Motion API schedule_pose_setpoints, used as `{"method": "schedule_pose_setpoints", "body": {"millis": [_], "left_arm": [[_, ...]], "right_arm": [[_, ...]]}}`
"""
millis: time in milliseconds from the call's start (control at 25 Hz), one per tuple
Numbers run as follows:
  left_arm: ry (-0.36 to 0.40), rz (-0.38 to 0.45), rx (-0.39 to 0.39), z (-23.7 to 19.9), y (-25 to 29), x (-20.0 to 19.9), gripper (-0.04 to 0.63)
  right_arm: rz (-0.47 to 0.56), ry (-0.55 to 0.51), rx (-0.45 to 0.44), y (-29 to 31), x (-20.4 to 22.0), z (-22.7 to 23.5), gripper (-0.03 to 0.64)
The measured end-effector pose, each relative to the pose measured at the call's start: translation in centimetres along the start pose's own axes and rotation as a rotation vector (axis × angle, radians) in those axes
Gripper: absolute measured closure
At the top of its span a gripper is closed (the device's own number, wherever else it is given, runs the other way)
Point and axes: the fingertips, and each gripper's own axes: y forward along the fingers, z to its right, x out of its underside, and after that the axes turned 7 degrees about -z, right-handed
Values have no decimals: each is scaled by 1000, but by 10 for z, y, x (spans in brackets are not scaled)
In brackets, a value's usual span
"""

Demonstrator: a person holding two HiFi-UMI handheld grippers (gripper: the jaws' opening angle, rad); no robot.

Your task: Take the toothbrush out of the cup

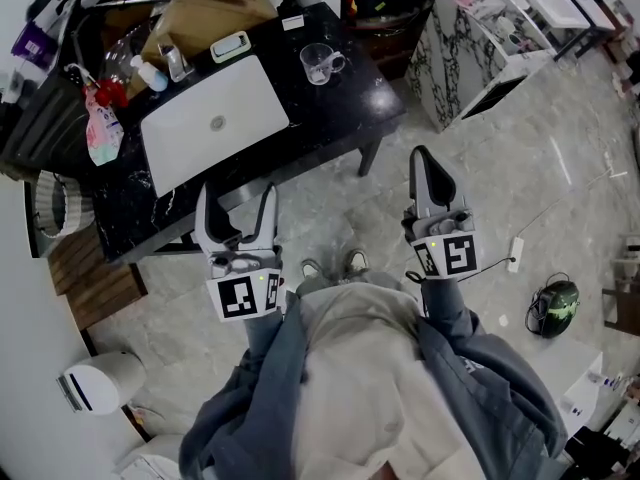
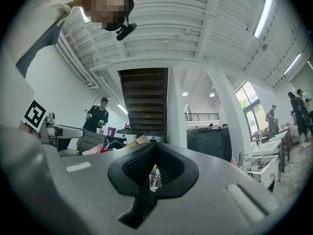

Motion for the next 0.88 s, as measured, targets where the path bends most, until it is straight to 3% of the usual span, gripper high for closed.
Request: {"method": "schedule_pose_setpoints", "body": {"millis": [400, 880], "left_arm": [[14, 14, -30, 13, 15, -2, 178], [9, 15, 39, 9, 79, 14, 178]], "right_arm": [[5, -1, -61, 14, 3, 18, 612], [0, -2, -13, 63, 17, 42, 612]]}}
